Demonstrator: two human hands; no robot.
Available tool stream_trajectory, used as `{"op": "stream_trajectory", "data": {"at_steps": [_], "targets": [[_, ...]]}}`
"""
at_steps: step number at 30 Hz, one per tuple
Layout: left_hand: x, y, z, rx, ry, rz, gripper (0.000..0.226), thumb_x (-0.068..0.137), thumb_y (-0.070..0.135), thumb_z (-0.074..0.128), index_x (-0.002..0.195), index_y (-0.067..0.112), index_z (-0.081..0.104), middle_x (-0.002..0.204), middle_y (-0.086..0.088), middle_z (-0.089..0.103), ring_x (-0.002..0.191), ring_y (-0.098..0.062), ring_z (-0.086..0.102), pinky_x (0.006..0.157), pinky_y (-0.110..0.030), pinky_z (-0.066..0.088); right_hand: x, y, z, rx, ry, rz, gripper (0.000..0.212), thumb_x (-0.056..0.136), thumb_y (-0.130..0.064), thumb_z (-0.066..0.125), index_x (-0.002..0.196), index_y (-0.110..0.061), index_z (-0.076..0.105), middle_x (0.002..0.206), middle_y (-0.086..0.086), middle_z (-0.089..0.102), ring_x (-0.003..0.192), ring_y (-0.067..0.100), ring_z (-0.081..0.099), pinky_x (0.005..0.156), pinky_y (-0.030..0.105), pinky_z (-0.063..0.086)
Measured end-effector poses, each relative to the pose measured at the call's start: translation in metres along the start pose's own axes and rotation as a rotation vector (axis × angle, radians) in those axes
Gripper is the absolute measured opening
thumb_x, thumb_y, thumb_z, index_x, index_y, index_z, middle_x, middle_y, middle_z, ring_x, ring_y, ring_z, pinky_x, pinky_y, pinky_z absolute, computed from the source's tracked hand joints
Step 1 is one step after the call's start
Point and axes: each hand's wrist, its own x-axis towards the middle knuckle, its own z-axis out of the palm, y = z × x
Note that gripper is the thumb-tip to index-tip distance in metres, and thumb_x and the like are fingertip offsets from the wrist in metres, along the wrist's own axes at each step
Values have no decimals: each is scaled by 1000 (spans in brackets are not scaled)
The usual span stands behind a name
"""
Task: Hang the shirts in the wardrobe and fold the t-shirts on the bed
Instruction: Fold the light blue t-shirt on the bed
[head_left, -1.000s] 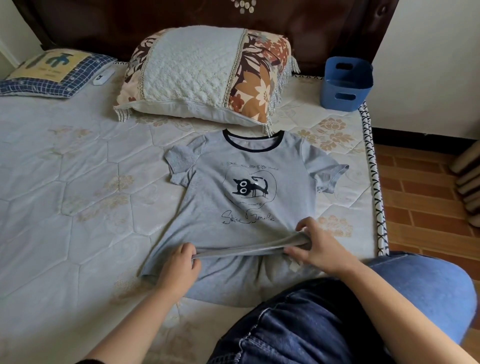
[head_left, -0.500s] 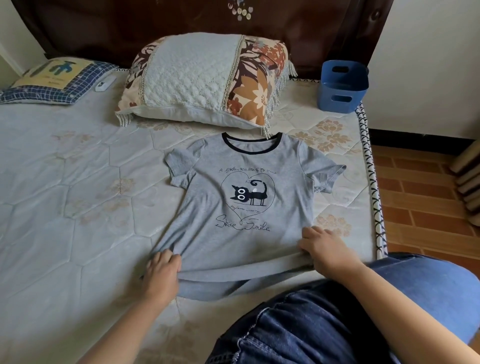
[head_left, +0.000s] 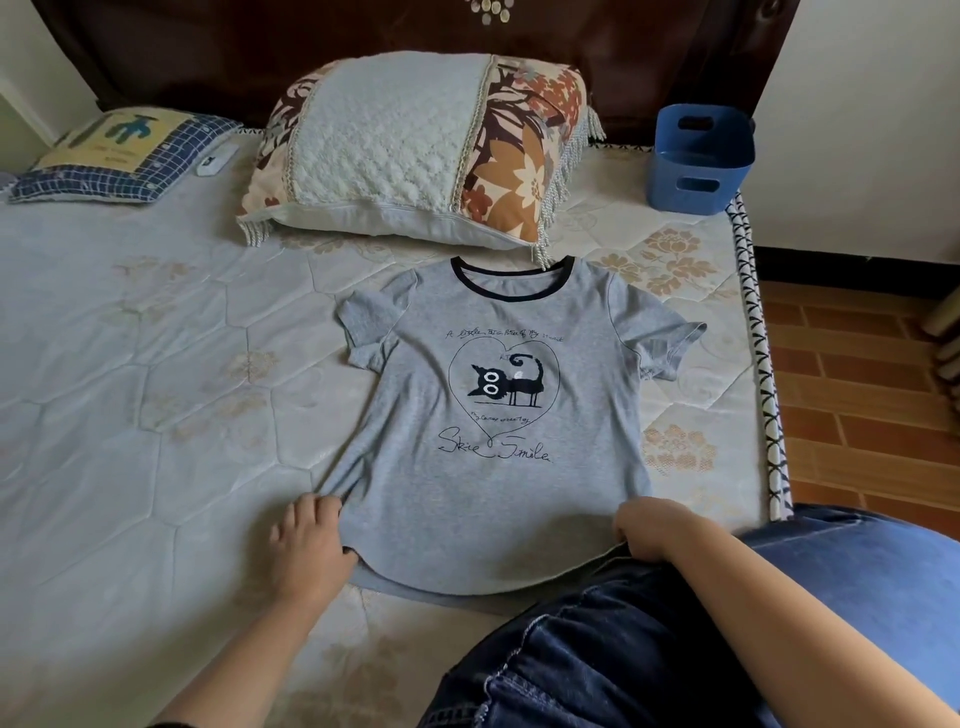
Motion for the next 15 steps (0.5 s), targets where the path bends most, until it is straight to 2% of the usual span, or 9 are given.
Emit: {"op": "stream_trajectory", "data": {"at_steps": [3,4,6,8,9,11,13,15], "targets": [[4,-5,-9,-95,4,-53,48,27,-22,69,65,2,52,69,-19,50,57,-39,55,49,-38,44,-5,2,-3,33,159,51,24,86,0,41,89,-16,59,82,-1,39,82,20,43,70,28,35],[6,-6,-13,-125,32,-68,48,29,-26,65,66,2,51,70,-21,51,59,-40,54,50,-40,44,-6,3,-3,17,244,71,22,85,1,40,80,-15,55,79,-3,37,82,19,42,69,27,33],[7,-10,-21,-116,104,-79,49,30,-25,65,68,3,53,73,-19,52,65,-38,54,55,-40,43,-9,5,-4,-13,385,77,30,83,1,40,62,-20,35,69,-7,31,81,19,42,68,25,30],[8,-19,-24,-55,161,-69,48,31,-21,68,68,7,54,75,-16,52,69,-33,50,57,-38,38,-10,7,-3,-16,459,54,36,81,1,41,60,-22,25,67,-8,28,84,20,44,68,25,29],[9,-24,-23,-17,193,-57,41,37,-18,67,67,7,54,74,-15,51,69,-32,49,57,-38,36,-11,8,-2,-1,483,45,36,81,2,42,61,-23,25,69,-8,30,85,19,43,69,25,28],[10,-34,-23,55,260,-6,18,54,-7,51,65,8,53,73,-14,49,69,-30,45,58,-38,31,-12,9,-3,14,525,18,30,80,2,43,67,-23,32,78,-7,37,88,17,41,69,26,25],[12,-40,-24,97,283,76,17,59,4,38,65,8,53,71,-13,47,71,-28,37,60,-37,25,-15,8,-4,0,529,-9,25,79,1,44,76,-23,38,83,-8,38,92,16,42,68,26,23],[13,-44,-23,128,290,164,18,60,5,36,66,9,52,70,-11,47,70,-26,35,60,-35,23,-16,7,-4,-5,439,-6,28,80,1,44,70,-25,37,83,-7,43,93,16,44,69,25,25]]}}
